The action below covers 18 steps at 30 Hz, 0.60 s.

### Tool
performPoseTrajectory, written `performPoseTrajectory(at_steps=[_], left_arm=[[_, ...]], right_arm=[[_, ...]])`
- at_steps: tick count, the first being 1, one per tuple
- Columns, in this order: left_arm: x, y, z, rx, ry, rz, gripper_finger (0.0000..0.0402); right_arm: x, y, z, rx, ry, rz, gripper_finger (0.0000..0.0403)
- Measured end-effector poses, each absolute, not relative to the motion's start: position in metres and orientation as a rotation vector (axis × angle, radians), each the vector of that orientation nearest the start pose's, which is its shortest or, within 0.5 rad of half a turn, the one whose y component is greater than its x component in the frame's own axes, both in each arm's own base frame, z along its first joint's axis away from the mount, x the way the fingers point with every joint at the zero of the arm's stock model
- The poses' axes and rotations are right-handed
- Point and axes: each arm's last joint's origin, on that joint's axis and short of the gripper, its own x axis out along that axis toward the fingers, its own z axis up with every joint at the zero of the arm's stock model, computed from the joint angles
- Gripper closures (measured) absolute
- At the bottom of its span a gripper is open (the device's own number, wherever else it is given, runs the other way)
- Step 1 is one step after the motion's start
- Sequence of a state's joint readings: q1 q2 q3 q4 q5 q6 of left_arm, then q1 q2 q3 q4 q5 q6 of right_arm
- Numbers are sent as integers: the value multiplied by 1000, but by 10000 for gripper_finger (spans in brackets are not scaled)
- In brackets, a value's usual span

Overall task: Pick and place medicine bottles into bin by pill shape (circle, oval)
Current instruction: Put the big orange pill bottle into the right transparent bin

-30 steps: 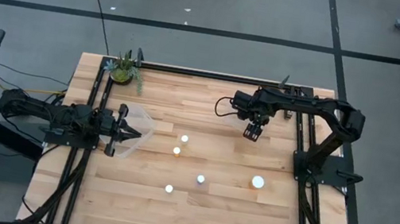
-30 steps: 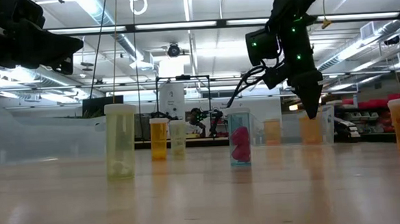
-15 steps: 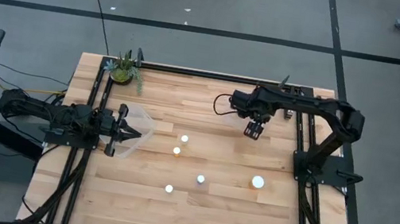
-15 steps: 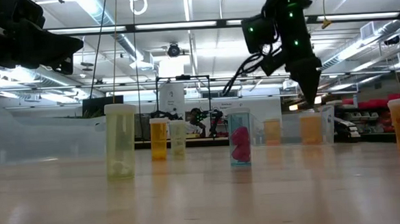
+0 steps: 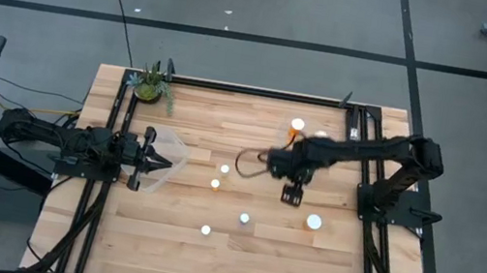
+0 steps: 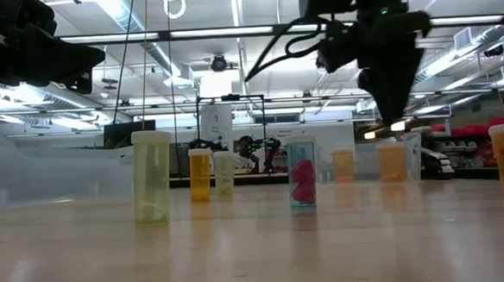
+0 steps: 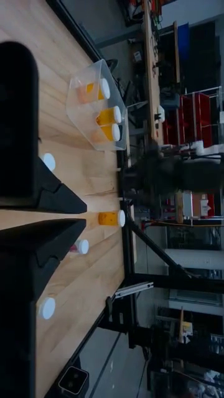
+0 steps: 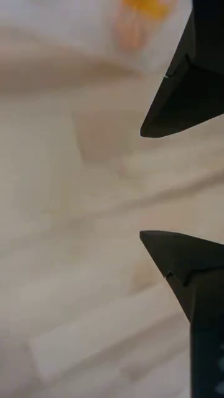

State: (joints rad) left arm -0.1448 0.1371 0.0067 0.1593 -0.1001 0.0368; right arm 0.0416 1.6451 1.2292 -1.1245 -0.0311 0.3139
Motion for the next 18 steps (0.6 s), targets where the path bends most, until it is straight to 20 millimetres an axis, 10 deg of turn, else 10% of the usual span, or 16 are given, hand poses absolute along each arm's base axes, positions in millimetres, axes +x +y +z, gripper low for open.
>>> performPoseTrajectory(at_steps=[18], left_arm=[[105, -12, 170, 33, -29, -44, 366]], right_arm=[[273, 89, 210, 286, 1525, -283, 138]])
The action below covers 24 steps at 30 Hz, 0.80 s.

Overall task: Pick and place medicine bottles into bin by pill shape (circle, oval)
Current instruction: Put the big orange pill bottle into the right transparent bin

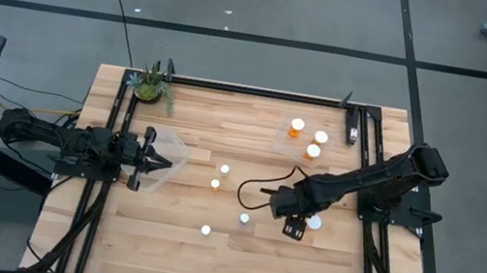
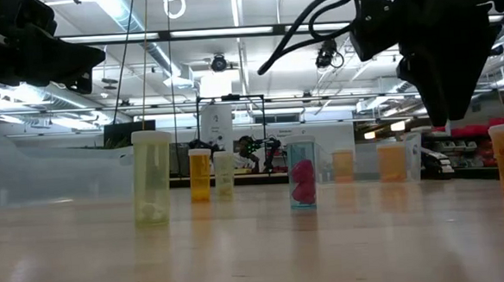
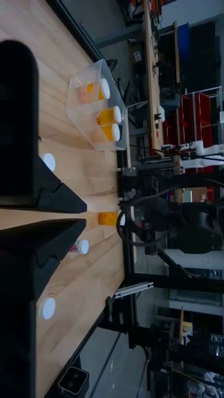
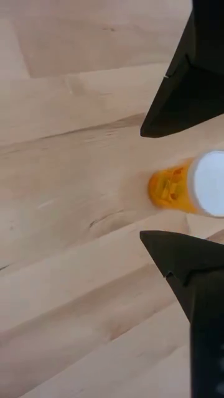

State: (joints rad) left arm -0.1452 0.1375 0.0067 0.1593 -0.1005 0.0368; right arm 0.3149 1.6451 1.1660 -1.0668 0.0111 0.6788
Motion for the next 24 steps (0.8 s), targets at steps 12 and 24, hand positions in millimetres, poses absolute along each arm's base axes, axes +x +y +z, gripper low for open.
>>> performPoseTrajectory(at_steps=[12, 24], left_arm=[[105, -12, 170, 34, -29, -44, 374], [105, -12, 170, 34, -29, -44, 370]], right_arm=[[244, 87, 195, 388, 1533, -463, 138], [209, 90, 190, 649, 1442, -547, 138]])
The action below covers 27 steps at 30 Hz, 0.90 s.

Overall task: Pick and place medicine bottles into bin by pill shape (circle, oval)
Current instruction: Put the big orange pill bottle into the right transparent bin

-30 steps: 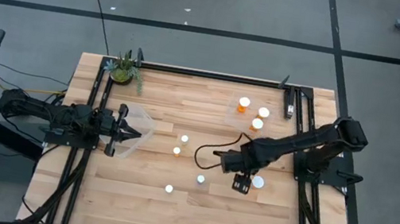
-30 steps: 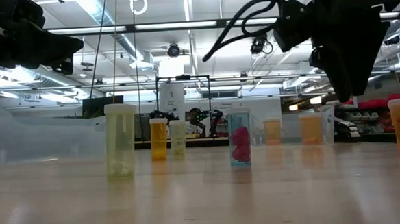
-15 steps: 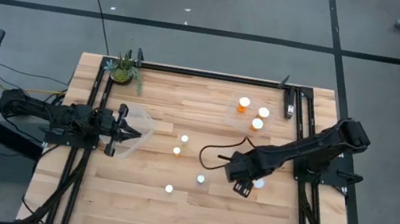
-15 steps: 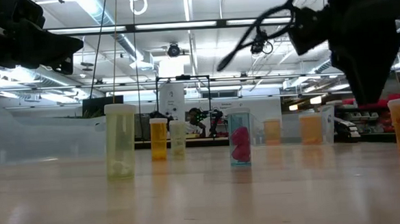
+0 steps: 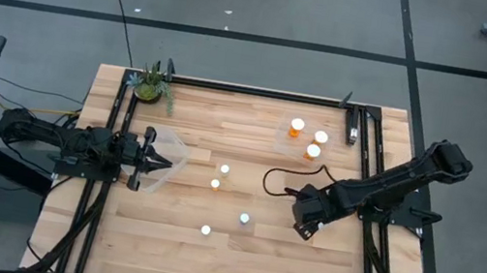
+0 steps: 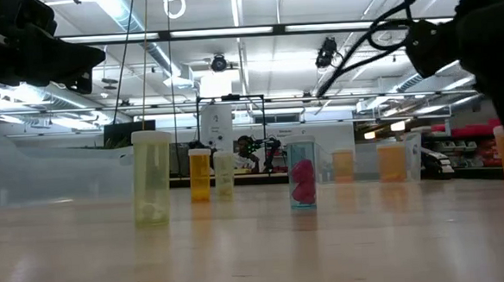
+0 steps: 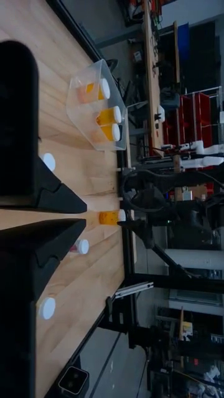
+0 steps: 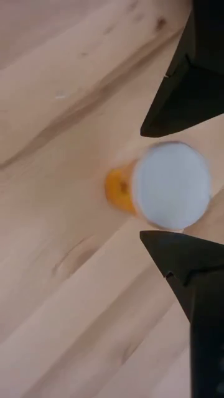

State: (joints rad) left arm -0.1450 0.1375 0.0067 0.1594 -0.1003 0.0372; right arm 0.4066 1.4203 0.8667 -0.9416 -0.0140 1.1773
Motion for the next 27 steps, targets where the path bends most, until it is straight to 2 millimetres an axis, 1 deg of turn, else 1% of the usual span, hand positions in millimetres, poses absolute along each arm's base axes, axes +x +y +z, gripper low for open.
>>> performPoseTrajectory(at_steps=[3, 7, 13, 17, 21, 23, 27], left_arm=[[105, -12, 170, 33, -29, -44, 373], [105, -12, 170, 34, -29, -44, 371], [105, -12, 170, 34, -29, -44, 363], [105, -12, 170, 33, -29, -44, 366], [105, -12, 170, 34, -29, -44, 371], [105, -12, 170, 33, -29, -44, 373], [105, -12, 170, 33, -29, -44, 373]], right_arm=[[203, 94, 186, 660, 1462, -549, 138], [202, 99, 184, 663, 1456, -513, 138], [202, 99, 184, 657, 1449, -514, 153], [202, 99, 184, 655, 1447, -514, 166], [203, 98, 184, 641, 1449, -502, 167], [205, 96, 187, 624, 1451, -492, 164], [213, 88, 199, 584, 1430, -485, 164]])
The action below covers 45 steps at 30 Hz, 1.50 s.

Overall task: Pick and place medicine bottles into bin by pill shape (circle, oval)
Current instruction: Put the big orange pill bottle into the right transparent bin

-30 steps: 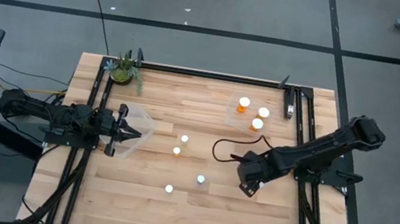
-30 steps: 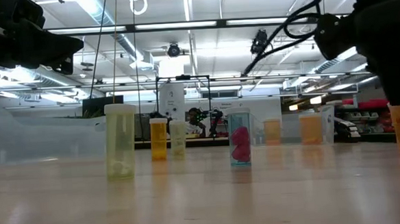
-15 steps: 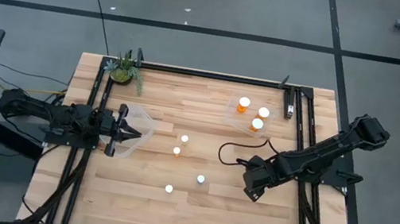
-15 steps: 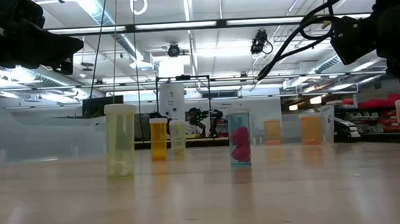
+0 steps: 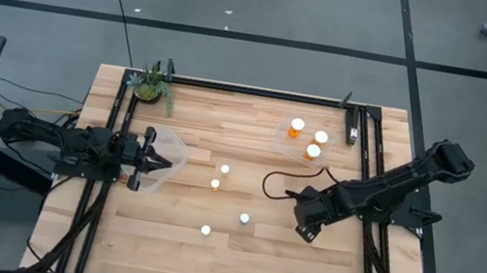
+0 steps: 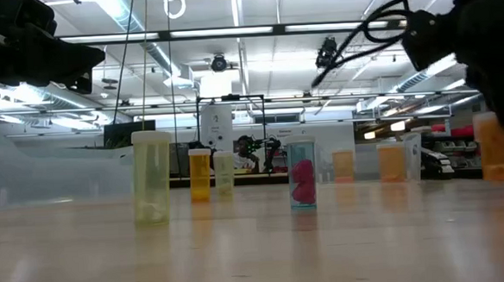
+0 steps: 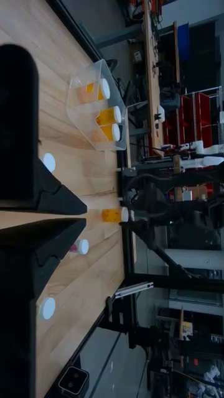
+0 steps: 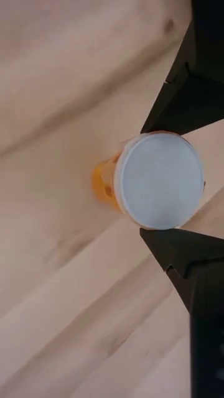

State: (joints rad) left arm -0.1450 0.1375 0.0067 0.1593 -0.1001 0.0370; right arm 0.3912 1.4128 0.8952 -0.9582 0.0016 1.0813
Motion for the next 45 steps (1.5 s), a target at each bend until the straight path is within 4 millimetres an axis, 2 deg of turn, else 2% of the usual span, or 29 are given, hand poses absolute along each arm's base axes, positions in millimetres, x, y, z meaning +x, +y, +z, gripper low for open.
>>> performPoseTrajectory(at_steps=[10, 19, 34, 38, 45], left_arm=[[105, -12, 170, 33, -29, -44, 370], [105, -12, 170, 33, -29, -44, 372], [105, -12, 170, 33, -29, -44, 376], [105, -12, 170, 33, -30, -44, 373], [105, -12, 170, 34, -29, -44, 366]], right_arm=[[241, 51, 246, 465, 1314, -479, 164], [254, 8, 267, 430, 1248, -468, 164], [259, -76, 268, 378, 1135, -512, 164], [261, -93, 259, 387, 1166, -512, 164], [272, -111, 236, 375, 1226, -509, 164]])
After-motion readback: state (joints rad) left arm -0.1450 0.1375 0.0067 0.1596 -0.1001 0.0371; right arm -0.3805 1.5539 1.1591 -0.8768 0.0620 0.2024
